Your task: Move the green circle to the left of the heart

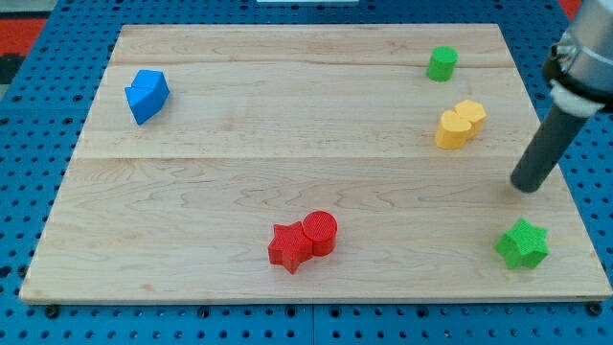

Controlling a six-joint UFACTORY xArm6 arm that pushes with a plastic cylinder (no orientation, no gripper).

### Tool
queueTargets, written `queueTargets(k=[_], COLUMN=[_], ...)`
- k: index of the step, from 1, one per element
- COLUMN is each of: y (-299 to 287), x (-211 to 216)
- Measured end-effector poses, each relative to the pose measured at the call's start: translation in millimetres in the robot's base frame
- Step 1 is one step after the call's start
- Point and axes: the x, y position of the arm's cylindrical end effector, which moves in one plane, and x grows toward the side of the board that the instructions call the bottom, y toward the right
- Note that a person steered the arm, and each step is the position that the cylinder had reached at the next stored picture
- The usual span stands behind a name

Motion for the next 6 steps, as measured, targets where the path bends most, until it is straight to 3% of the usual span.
queueTargets(k=[2,3,4,5,6], y=[41.8,28.1,-9.2,-62.6,-107.2], x=[-109.2,-172.9,-209.3,-207.5,-165.6])
